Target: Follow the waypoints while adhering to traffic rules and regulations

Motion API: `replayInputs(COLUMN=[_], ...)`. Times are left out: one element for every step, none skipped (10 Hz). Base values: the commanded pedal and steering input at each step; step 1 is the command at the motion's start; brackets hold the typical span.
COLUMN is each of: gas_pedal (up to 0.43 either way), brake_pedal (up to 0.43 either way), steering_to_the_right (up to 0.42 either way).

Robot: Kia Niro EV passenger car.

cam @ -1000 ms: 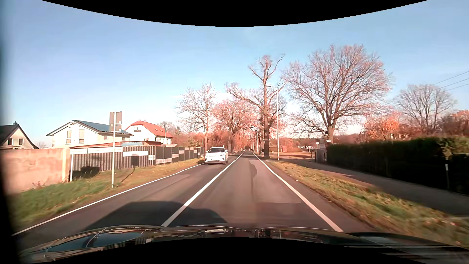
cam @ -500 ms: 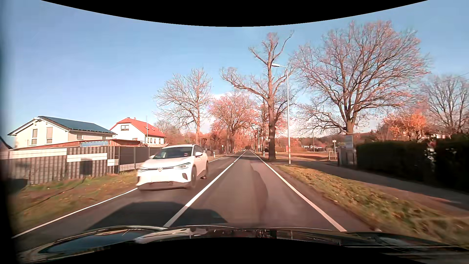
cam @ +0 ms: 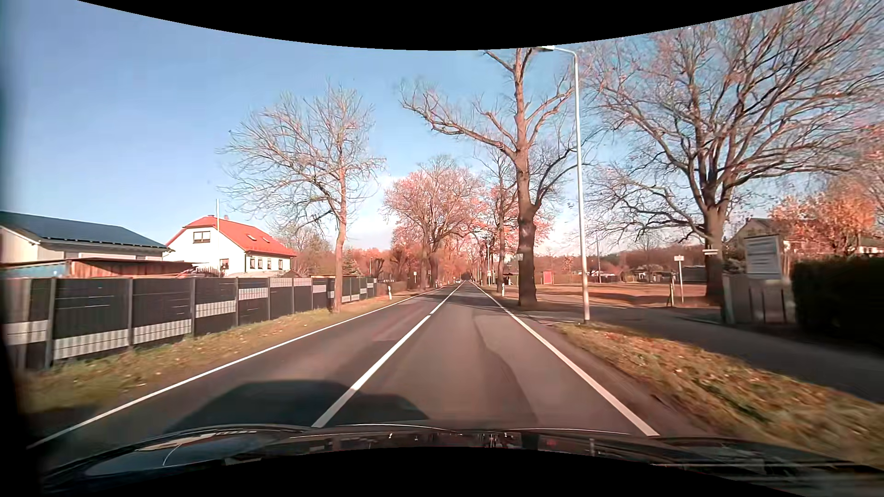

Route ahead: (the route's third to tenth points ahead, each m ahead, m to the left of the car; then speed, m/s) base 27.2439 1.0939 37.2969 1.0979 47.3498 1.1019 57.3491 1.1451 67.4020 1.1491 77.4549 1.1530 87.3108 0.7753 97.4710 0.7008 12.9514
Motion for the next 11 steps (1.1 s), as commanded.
replayInputs(gas_pedal=[0.157,0.157,0.157,0.157,0.157,0.157,0.15,0.15,0.15,0.15,0.15], brake_pedal=[0.0,0.0,0.0,0.0,0.0,0.0,0.0,0.0,0.0,0.0,0.0], steering_to_the_right=[0.002,0.002,0.002,0.002,0.002,0.002,0.002,0.002,0.002,0.002,0.002])
